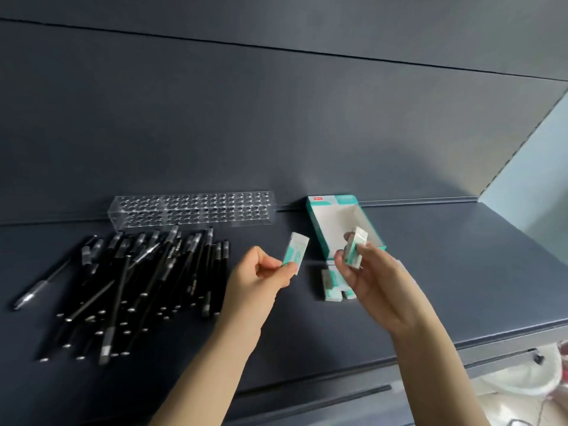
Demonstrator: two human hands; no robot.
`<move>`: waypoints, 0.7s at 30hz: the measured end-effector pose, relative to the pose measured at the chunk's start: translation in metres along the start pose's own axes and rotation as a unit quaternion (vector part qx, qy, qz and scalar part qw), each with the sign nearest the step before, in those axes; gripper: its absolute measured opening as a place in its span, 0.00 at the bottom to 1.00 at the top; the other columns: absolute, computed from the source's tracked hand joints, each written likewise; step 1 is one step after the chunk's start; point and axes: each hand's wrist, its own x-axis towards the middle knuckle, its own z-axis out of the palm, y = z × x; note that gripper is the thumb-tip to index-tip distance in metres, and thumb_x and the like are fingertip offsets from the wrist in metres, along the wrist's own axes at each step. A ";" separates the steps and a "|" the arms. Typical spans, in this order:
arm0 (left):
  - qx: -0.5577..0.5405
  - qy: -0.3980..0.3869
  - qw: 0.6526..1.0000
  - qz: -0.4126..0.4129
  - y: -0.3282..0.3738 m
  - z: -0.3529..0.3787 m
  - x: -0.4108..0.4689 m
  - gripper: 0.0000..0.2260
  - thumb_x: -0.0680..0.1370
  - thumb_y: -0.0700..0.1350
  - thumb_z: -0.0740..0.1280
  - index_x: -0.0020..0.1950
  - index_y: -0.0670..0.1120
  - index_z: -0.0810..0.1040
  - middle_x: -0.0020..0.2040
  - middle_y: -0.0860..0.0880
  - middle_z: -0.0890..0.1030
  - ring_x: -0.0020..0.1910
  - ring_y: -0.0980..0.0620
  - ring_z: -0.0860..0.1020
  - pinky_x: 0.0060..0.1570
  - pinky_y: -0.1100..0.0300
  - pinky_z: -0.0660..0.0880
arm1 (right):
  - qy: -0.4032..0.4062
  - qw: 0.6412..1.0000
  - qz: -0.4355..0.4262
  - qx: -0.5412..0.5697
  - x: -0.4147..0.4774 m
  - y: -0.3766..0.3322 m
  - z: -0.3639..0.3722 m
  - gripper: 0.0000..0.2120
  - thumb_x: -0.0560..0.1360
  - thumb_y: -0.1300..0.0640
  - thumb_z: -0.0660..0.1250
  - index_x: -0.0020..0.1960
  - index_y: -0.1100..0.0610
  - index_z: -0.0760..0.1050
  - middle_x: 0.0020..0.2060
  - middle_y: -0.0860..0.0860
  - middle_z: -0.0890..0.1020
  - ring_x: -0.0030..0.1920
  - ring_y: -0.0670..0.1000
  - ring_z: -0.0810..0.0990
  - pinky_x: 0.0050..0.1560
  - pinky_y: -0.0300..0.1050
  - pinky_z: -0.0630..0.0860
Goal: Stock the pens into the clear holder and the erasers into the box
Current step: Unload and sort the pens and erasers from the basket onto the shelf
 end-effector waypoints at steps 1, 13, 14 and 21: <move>0.003 0.002 1.000 -0.003 -0.004 0.014 0.000 0.11 0.73 0.37 0.74 0.38 0.42 0.71 0.38 0.43 0.83 0.34 0.55 0.80 0.48 0.52 0.76 | -0.013 1.000 -0.011 -0.016 0.001 -0.011 -0.015 0.07 0.78 0.65 0.61 0.52 0.65 0.77 0.48 0.57 0.82 0.42 0.53 0.82 0.46 0.44 0.82; 0.195 0.075 0.977 0.037 -0.037 0.104 -0.007 0.10 0.73 0.42 0.73 0.37 0.44 0.72 0.35 0.51 0.81 0.34 0.55 0.78 0.37 0.59 0.73 | 0.032 0.887 -0.097 -0.451 0.034 -0.057 -0.111 0.11 0.74 0.63 0.71 0.53 0.50 0.81 0.35 0.50 0.82 0.36 0.47 0.82 0.39 0.43 0.80; 0.215 0.079 0.972 0.049 -0.037 0.107 -0.006 0.10 0.73 0.43 0.73 0.37 0.44 0.73 0.35 0.51 0.81 0.35 0.55 0.77 0.37 0.60 0.72 | 0.029 0.880 -0.099 -0.464 0.036 -0.057 -0.111 0.11 0.73 0.63 0.72 0.52 0.49 0.82 0.35 0.47 0.81 0.35 0.47 0.82 0.40 0.44 0.81; 0.382 0.072 0.909 0.149 -0.038 0.114 -0.001 0.11 0.77 0.45 0.70 0.39 0.44 0.72 0.41 0.53 0.77 0.39 0.56 0.75 0.34 0.71 0.69 | 0.001 0.750 -0.162 -0.641 0.044 -0.057 -0.114 0.16 0.73 0.54 0.75 0.59 0.52 0.82 0.40 0.45 0.76 0.36 0.46 0.76 0.34 0.29 0.73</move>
